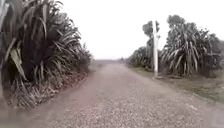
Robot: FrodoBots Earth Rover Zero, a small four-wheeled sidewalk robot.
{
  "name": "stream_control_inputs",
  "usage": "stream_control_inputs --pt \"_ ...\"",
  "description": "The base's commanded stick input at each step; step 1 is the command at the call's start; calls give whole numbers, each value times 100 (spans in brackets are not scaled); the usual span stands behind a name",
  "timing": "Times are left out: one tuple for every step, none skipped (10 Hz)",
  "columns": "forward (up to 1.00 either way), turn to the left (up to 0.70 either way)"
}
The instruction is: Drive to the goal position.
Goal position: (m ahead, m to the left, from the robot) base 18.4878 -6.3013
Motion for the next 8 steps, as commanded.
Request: stream_control_inputs --pt "85 -21" --pt "85 0" --pt "85 0" --pt "85 0" --pt "85 0" --pt "85 0" --pt "85 0" --pt "85 0"
